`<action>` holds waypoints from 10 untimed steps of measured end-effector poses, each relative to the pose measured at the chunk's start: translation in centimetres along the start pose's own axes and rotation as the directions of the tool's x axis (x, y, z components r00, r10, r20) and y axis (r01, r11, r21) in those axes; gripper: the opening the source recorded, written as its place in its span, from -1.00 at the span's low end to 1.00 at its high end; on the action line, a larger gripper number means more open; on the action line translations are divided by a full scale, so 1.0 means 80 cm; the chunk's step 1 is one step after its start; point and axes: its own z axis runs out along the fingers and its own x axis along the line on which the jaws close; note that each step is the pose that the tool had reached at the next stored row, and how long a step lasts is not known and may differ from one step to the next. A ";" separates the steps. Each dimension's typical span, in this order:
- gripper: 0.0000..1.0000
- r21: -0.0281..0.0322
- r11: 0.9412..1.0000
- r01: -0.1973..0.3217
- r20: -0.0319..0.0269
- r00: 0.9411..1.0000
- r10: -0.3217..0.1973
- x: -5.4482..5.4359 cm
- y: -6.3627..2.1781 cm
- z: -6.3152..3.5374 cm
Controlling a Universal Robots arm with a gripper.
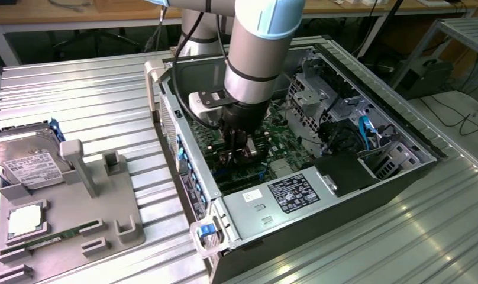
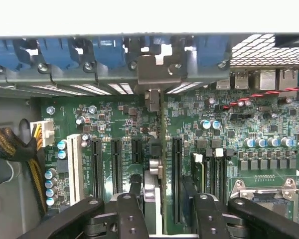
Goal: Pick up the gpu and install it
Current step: 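Insert the gpu into the slot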
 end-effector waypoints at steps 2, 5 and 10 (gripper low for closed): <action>-0.13 0.004 1.000 0.000 -0.006 1.000 0.000 -0.002 0.000 -0.019; -0.13 0.009 1.000 0.000 -0.014 1.000 0.000 -0.003 0.000 -0.037; -0.13 0.013 1.000 0.000 -0.022 1.000 0.000 -0.004 0.000 -0.045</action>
